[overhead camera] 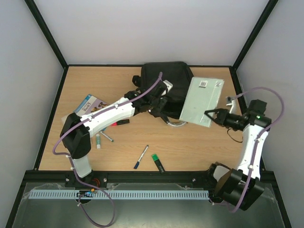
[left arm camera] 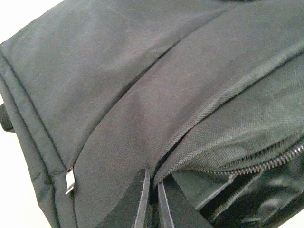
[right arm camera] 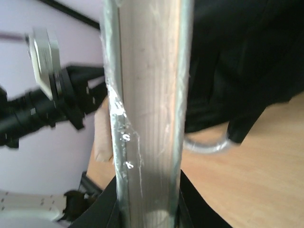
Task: Pack the student bag
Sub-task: Place the book in the student bag.
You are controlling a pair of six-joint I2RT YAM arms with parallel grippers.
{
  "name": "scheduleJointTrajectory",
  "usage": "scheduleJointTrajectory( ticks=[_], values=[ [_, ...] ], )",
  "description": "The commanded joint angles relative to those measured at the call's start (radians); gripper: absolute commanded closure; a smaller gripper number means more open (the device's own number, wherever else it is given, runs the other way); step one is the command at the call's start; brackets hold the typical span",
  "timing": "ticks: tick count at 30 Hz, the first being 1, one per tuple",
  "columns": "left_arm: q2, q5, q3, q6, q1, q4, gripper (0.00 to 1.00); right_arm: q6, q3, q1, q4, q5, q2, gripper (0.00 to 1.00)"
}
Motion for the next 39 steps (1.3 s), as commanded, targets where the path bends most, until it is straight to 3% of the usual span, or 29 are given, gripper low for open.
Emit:
scheduleJointTrajectory(
  ticks=[1, 10, 16, 39],
  values=[
    [-0.036, 0.028, 0.0, -0.139, 0.061, 0.146, 0.97, 0.06, -0.07, 0.146, 0.049, -0.096, -0.08, 0.99],
    [-0.01, 0.068, 0.002, -0.246, 0.09, 0.238, 0.98, 0.104, -0.135, 0.426, 0.089, -0.027, -0.069, 0.99],
    [-0.027, 0.075, -0.011, -0.29, 0.108, 0.247, 0.98, 0.146, -0.188, 0.534, 0.126, 0.015, -0.043, 0.99],
    [-0.222, 0.096, -0.12, -0.278, 0.108, 0.247, 0.98, 0.201, -0.155, 0.55, 0.208, 0.046, 0.353, 0.99]
  ],
)
